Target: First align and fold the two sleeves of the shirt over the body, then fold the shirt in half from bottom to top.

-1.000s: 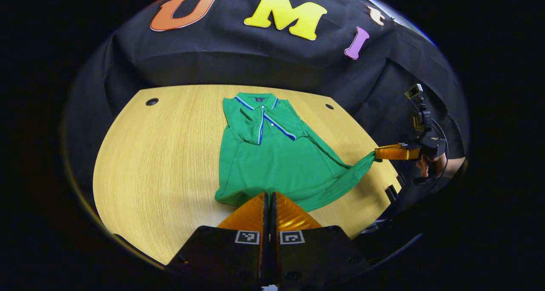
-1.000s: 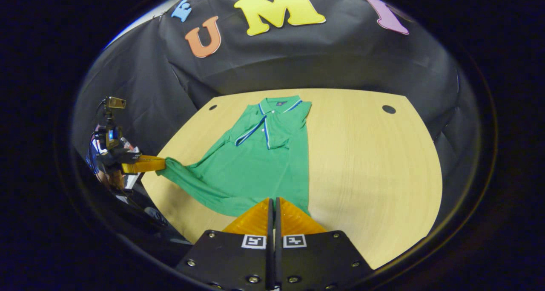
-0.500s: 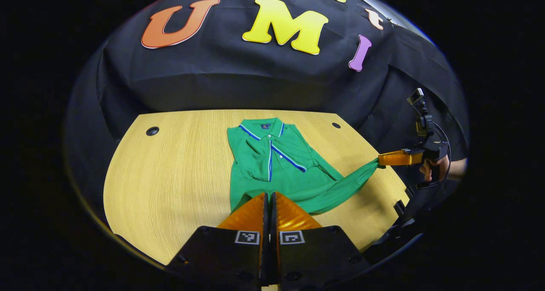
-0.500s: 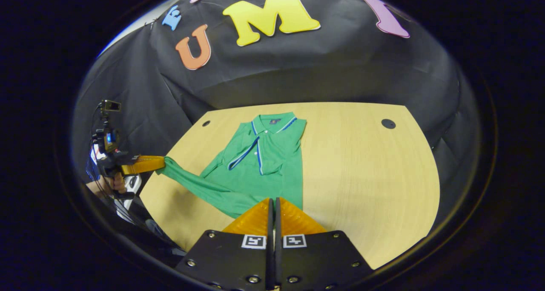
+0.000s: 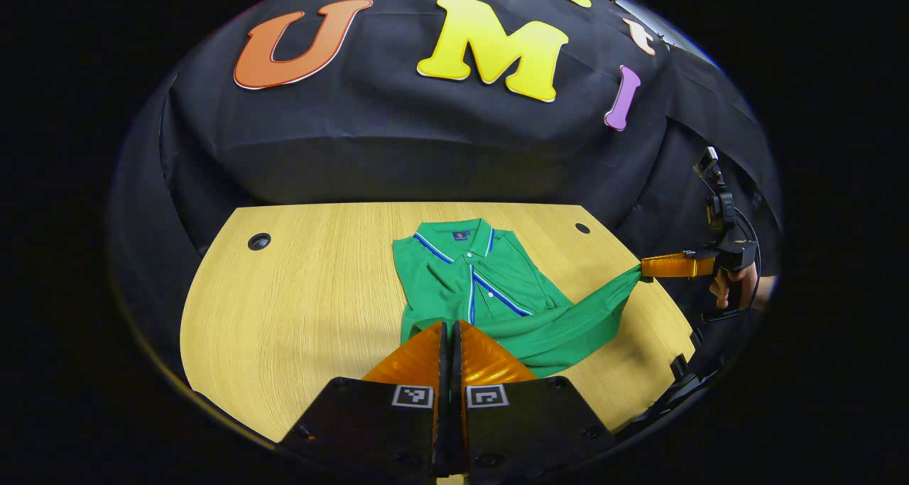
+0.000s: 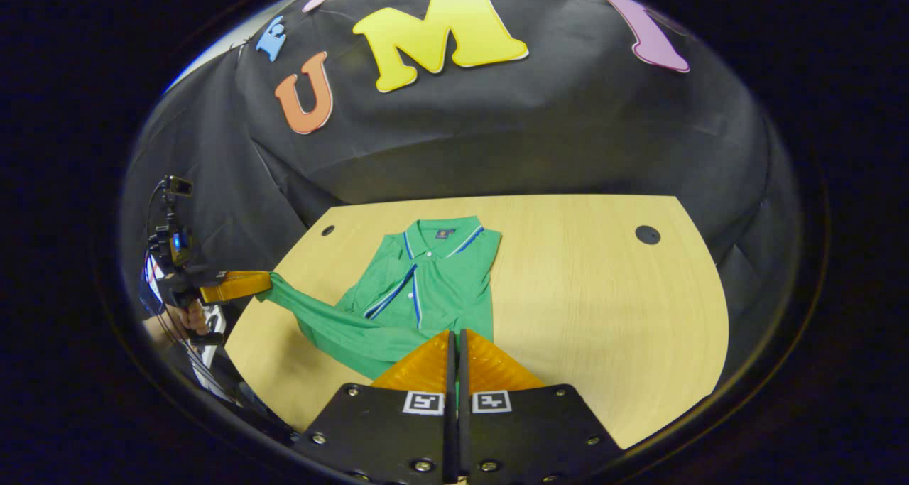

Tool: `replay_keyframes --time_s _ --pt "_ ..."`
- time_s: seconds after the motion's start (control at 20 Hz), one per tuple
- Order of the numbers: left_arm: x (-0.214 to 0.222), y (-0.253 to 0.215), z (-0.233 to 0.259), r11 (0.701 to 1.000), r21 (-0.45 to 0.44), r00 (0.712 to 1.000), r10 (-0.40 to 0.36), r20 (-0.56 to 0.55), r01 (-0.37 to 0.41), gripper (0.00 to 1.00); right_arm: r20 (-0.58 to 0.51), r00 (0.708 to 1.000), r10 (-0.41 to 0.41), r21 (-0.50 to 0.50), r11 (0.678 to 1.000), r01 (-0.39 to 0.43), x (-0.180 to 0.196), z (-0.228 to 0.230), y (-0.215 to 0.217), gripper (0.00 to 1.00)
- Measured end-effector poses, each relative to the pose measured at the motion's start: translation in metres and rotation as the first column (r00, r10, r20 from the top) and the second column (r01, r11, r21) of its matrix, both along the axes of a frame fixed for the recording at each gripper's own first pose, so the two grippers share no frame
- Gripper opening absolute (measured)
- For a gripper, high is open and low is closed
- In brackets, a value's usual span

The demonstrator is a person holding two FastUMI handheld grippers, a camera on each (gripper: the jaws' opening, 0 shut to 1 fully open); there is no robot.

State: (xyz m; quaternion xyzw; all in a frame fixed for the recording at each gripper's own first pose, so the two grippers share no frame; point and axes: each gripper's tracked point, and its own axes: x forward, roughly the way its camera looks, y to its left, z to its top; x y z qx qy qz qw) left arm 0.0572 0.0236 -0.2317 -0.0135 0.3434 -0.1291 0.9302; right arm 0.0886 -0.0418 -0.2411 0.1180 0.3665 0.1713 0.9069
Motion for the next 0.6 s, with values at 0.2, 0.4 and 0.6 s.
replay_keyframes --time_s 0.2,0.4,0.6 --pt "0.036 0.010 0.007 0.999 -0.006 0.999 0.034 0.027 -0.034 0.03 0.003 1.000 -0.018 0.025 1.000 0.018 0.037 0.007 0.001 0.00" --pt "0.070 0.019 0.005 0.998 -0.030 0.997 0.064 0.036 -0.063 0.03 0.011 0.999 -0.031 0.015 0.999 0.031 0.070 0.005 0.003 0.00" --pt "0.107 0.024 0.009 0.998 -0.017 0.996 0.065 0.068 -0.064 0.03 0.034 0.998 -0.057 0.020 0.998 0.056 0.102 0.008 0.008 0.00"
